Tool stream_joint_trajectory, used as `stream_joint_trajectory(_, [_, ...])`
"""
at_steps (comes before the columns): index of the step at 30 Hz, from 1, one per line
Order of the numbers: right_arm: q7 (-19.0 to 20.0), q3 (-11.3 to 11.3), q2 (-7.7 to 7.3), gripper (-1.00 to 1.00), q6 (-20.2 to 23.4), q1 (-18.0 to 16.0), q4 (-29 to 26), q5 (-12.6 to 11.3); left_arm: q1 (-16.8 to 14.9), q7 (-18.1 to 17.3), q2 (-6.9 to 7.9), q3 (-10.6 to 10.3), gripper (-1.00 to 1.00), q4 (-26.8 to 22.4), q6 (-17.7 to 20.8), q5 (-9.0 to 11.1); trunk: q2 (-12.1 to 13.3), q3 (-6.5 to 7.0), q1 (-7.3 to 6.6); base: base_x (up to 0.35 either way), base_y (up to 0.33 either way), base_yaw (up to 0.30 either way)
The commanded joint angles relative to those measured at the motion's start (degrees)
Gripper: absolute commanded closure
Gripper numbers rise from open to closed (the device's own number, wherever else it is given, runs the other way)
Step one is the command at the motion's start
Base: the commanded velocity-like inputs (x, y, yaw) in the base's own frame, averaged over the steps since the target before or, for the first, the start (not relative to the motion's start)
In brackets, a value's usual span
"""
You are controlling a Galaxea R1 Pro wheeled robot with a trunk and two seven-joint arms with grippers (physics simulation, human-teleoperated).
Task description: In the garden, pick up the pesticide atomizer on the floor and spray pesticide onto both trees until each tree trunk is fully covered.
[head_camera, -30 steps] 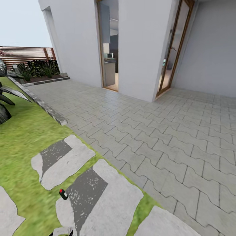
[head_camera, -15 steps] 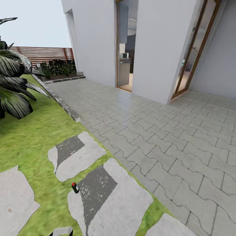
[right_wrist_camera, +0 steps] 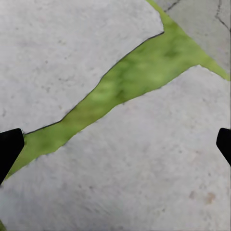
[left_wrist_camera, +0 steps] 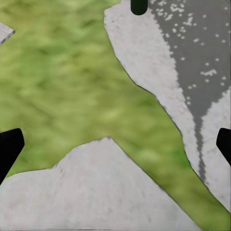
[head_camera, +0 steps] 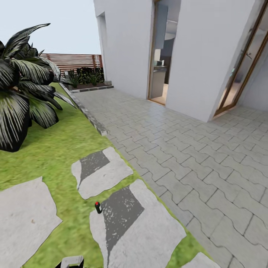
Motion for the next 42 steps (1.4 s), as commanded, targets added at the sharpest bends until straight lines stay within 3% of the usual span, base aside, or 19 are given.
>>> stream_joint_trajectory(1, [-0.02, 0.02, -0.03, -1.0, -0.03, 0.01, 0.07, 0.0, 0.0, 0.05, -0.09, 0.01, -1.0, -0.04, 0.01, -0.01, 0.0, 0.0, 0.0, 0.0, 0.0, 0.276])
stream_joint_trajectory(7, [-0.06, 0.07, -0.11, -1.0, -0.39, 0.03, 0.12, -0.04, 0.08, 0.1, -0.63, -0.19, -1.0, -0.09, -0.17, -0.14, 0.0, 0.0, 0.0, 0.0, 0.0, 0.276])
stream_joint_trajectory(26, [0.17, 0.04, -0.07, -1.0, -0.49, 0.02, -1.73, -0.04, -0.6, 0.1, 0.01, -0.39, -1.0, -0.46, 0.2, -0.41, 0.0, 0.0, 0.0, 0.0, 0.0, 0.227])
stream_joint_trajectory(27, [0.18, 0.09, -0.08, -1.0, -0.44, -0.03, -3.34, 0.26, -1.45, 0.13, 0.22, -0.34, -1.0, -0.58, 0.42, -0.42, 0.0, 0.0, 0.0, 0.0, 0.0, 0.012])
stream_joint_trajectory(28, [0.07, 0.08, -0.15, -1.0, 0.11, -1.16, -14.05, 4.44, -7.4, 0.11, 0.53, -0.3, -1.0, -0.7, 0.93, -0.43, 0.0, 0.0, 0.0, 0.0, 0.0, 0.002])
stream_joint_trajectory(30, [0.01, 0.07, -0.1, -1.0, 0.6, -1.9, -17.96, 5.76, -9.46, 0.17, 0.54, -0.29, -1.0, -0.71, 1.04, -0.35, 0.0, 0.0, 0.0, 0.0, 0.0, 0.001])
stream_joint_trajectory(31, [-0.05, 0.06, 0.05, -1.0, 3.66, -3.59, -22.52, 6.68, -12.39, 0.24, 0.44, -0.29, -1.0, -0.7, 1.19, -0.2, 0.0, 0.0, 0.0, 0.0, 0.0, 0.0])
stream_joint_trajectory(32, [-0.05, 0.06, 0.09, -1.0, 4.96, -4.17, -23.46, 6.8, -13.11, 0.23, 0.37, -0.28, -1.0, -0.68, 1.22, -0.18, 0.0, 0.0, 0.0, 0.0, 0.0, 0.0])
stream_joint_trajectory(34, [-0.11, 0.1, 0.31, -1.0, 15.56, -9.08, -26.83, 7.11, -17.2, 0.18, -0.12, -0.28, -1.0, -0.63, 1.91, -0.15, 0.0, 0.0, 0.0, 0.0, 0.0, 0.0])
stream_joint_trajectory(38, [-0.16, 0.14, 0.63, -1.0, 20.53, -14.01, -27.78, 7.18, -18.62, 0.27, -0.2, -0.24, -1.0, -0.68, 3.3, -0.19, 0.0, 0.0, 0.0, 0.0, 0.0, 0.0])
stream_joint_trajectory(42, [0.06, 0.22, 0.62, -1.0, 21.32, -15.99, -27.54, 7.26, -18.34, 0.14, -0.06, -0.35, -1.0, -0.68, 2.72, -0.42, 0.0, 0.0, 0.0, 0.0, 0.0, 0.0])
